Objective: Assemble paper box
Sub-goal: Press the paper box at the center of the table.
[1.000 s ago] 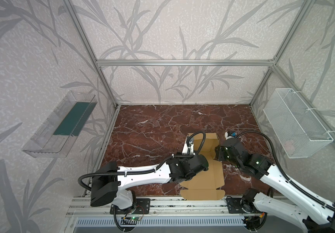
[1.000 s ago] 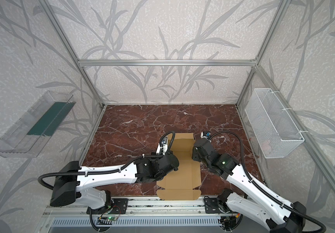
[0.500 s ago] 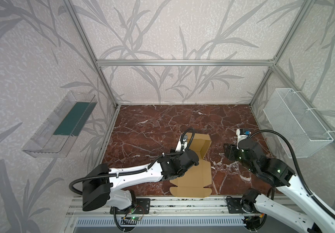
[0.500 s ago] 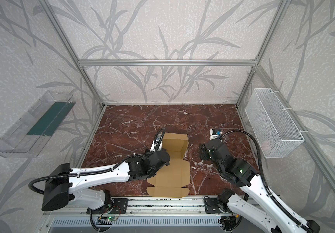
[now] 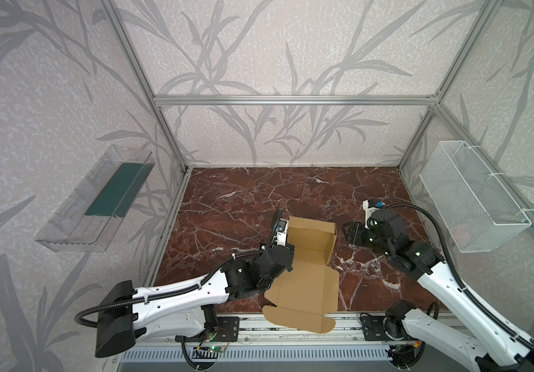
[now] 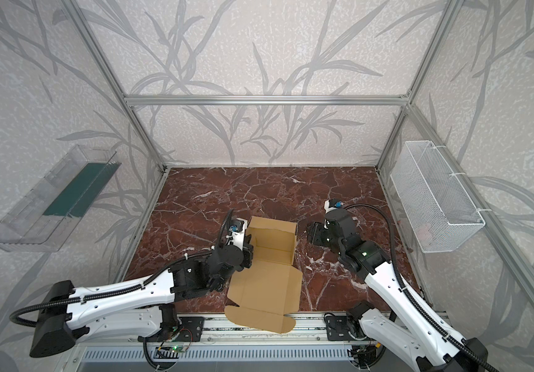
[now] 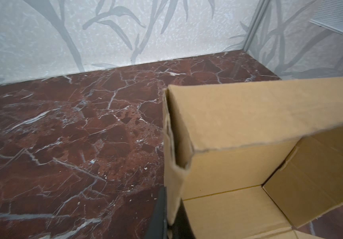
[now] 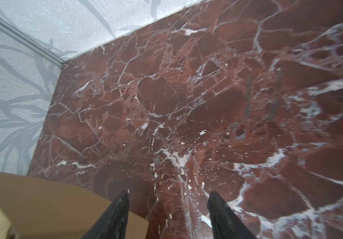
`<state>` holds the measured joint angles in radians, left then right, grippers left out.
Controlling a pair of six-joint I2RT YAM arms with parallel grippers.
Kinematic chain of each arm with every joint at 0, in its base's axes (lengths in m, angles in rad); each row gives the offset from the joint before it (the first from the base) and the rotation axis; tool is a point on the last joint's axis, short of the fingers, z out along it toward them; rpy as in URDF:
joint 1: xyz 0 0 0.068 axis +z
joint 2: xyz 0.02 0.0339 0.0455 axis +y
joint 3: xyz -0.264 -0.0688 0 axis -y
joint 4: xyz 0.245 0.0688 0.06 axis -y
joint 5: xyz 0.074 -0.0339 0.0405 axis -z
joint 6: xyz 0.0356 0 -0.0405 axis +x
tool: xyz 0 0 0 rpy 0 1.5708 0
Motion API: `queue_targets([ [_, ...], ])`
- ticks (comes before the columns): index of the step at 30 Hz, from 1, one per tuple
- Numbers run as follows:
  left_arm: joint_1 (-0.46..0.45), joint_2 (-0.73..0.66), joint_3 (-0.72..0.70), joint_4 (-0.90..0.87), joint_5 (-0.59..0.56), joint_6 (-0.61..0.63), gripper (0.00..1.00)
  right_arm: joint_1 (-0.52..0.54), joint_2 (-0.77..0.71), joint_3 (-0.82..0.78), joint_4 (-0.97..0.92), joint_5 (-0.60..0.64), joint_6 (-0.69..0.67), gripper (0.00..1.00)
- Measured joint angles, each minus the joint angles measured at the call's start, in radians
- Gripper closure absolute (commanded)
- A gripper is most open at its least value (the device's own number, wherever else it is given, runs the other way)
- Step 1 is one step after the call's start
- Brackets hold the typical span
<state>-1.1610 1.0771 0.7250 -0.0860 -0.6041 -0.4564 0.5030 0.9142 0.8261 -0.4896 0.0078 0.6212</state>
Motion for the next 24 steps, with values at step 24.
queue_targets([
  [24,0.005,-0.032,-0.058,0.095,0.155,0.098,1.0,-0.011,0.062,-0.269,0.46,-0.481,0.229,0.39],
])
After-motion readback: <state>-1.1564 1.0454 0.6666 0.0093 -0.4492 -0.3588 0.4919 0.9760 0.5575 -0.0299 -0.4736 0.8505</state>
